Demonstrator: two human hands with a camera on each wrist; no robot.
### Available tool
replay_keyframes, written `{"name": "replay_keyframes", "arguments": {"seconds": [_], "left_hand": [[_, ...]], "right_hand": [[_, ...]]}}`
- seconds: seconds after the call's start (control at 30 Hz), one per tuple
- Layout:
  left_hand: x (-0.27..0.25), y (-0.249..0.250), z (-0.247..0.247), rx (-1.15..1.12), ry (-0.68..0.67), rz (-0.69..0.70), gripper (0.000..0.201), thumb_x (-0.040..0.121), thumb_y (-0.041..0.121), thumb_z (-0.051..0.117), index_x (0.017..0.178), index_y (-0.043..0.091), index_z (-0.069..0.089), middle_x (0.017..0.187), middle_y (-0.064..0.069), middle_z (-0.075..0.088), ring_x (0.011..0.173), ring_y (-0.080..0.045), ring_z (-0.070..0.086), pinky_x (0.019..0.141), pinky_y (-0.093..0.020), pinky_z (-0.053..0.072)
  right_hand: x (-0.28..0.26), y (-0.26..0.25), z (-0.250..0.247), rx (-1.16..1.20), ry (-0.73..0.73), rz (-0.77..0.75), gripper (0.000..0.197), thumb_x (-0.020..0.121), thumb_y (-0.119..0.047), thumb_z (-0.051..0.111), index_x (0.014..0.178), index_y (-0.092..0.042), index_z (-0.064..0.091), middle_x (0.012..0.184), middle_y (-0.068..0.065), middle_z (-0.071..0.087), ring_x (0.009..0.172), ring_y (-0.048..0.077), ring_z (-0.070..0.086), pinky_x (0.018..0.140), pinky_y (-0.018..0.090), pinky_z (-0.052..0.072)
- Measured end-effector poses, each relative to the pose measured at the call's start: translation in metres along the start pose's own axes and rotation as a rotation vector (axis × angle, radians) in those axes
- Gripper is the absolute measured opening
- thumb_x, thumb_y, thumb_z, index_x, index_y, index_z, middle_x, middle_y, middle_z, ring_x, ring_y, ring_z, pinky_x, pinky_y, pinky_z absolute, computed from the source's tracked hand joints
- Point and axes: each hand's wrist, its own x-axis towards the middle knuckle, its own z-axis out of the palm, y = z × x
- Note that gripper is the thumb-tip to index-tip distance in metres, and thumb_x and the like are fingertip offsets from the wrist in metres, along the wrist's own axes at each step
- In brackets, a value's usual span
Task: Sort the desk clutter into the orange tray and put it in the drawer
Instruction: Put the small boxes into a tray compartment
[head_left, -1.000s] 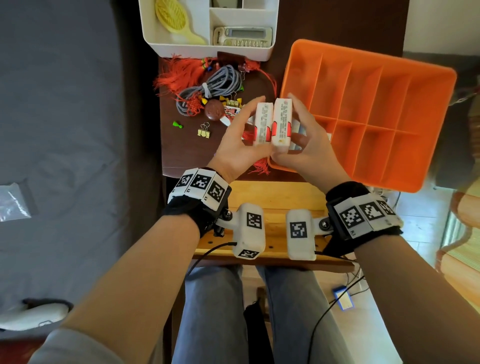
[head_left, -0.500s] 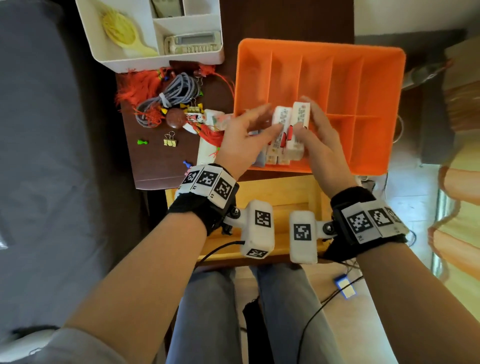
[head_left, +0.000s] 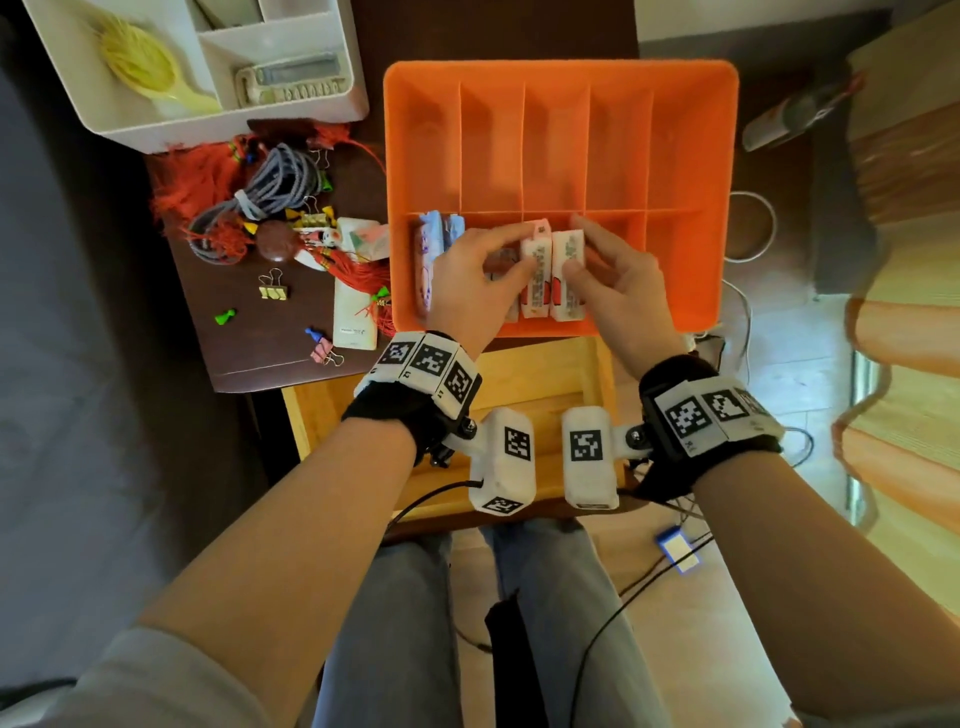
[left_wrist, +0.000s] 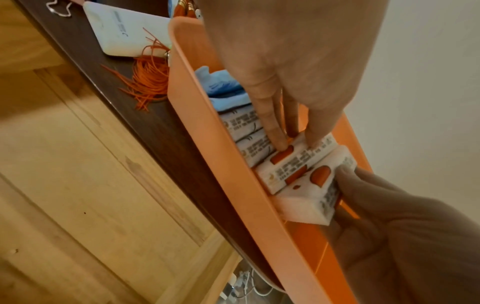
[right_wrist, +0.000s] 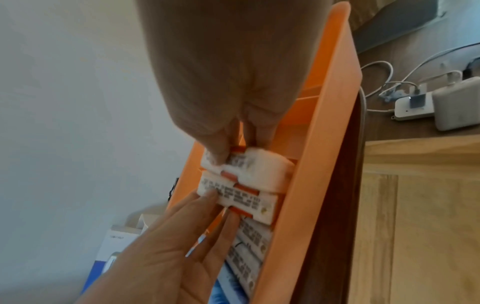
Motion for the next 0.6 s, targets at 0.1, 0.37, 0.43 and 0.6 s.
{"name": "replay_keyframes", "arguments": {"seconds": [0.1,0.37,0.43,0.6], "left_hand": [[0.004,-0.003,0.002,0.105,0.011,0.045,0.032,0.084,0.012,0.065,0.116,0.016,0.064,0.109,-0.007,0.061,0.094,-0.012,0.061,0.089,-0.021,0.050],[0.015,-0.002,0.006,0.331,-0.053,0.089,0.030,0.090,0.020,0.058,0.120,0.019,0.061,0.097,0.003,0.047,0.082,-0.006,0.047,0.076,-0.012,0.043],[0.020,-0.001,0.007,0.418,-0.089,0.084,0.027,0.091,0.022,0.056,0.116,0.015,0.064,0.098,0.003,0.043,0.086,-0.006,0.044,0.078,-0.015,0.041],[0.025,-0.002,0.008,0.525,-0.100,0.127,0.025,0.091,0.019,0.056,0.113,0.011,0.065,0.097,0.002,0.038,0.081,-0.009,0.045,0.076,-0.018,0.041]], "right_hand": [[0.004,0.004,0.000,-0.074,0.092,-0.070,0.041,0.083,-0.006,0.068,0.123,-0.006,0.059,0.118,0.009,0.066,0.105,0.012,0.064,0.093,0.028,0.053],[0.015,0.015,-0.001,-0.327,0.174,-0.215,0.023,0.077,0.000,0.069,0.098,-0.009,0.071,0.100,0.005,0.069,0.089,0.013,0.064,0.081,0.023,0.053],[0.019,0.020,-0.001,-0.385,0.182,-0.257,0.023,0.076,0.001,0.068,0.097,-0.007,0.071,0.100,0.008,0.067,0.086,0.012,0.061,0.079,0.023,0.051],[0.024,0.026,0.003,-0.435,0.157,-0.249,0.027,0.078,0.001,0.065,0.103,-0.008,0.069,0.105,0.009,0.057,0.082,0.012,0.053,0.078,0.027,0.051]]}}
